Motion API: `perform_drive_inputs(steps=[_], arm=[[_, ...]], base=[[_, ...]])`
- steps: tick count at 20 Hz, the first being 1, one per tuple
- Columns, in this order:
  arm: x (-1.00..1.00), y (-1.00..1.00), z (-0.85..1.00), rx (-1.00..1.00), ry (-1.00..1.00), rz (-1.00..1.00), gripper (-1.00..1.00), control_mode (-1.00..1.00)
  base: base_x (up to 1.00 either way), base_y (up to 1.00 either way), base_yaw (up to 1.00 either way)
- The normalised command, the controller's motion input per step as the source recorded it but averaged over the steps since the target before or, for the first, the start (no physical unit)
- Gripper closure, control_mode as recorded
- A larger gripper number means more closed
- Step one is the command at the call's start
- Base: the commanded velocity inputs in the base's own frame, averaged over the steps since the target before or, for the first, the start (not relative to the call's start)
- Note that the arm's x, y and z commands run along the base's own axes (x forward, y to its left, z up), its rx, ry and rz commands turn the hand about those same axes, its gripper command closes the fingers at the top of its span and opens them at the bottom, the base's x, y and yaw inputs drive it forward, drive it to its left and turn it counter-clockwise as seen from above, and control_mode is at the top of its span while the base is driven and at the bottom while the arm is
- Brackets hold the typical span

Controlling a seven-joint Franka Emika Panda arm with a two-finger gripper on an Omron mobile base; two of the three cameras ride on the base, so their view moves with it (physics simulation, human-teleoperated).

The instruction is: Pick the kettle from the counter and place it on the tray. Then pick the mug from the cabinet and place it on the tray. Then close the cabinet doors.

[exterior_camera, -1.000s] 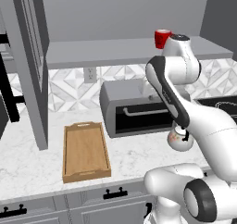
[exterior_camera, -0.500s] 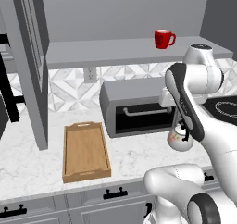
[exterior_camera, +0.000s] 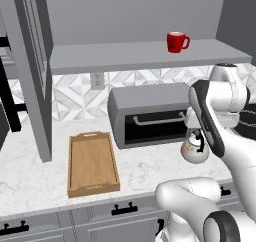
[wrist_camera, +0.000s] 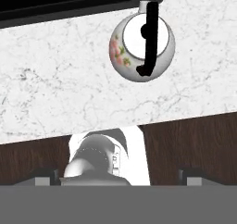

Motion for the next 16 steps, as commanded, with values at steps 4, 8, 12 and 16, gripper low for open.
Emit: perform_drive_inputs(steps=[4,8,12,16], arm=[[-0.11,-0.38,-0.37,0.0,0.1,-0.08,-1.0,-1.0],[-0.12,-0.29,-0.27,0.0,0.02,-0.06,-1.0,-1.0],[0.0,-0.14,-0.15,0.0,0.0,-0.01,-1.0,-1.0],[0.0,-0.14,-0.2,0.0,0.04,-0.02,-1.0,-1.0]], base=[[0.0,0.0,0.0],[0.0,0.0,0.0],[0.0,0.0,0.0],[0.0,0.0,0.0]])
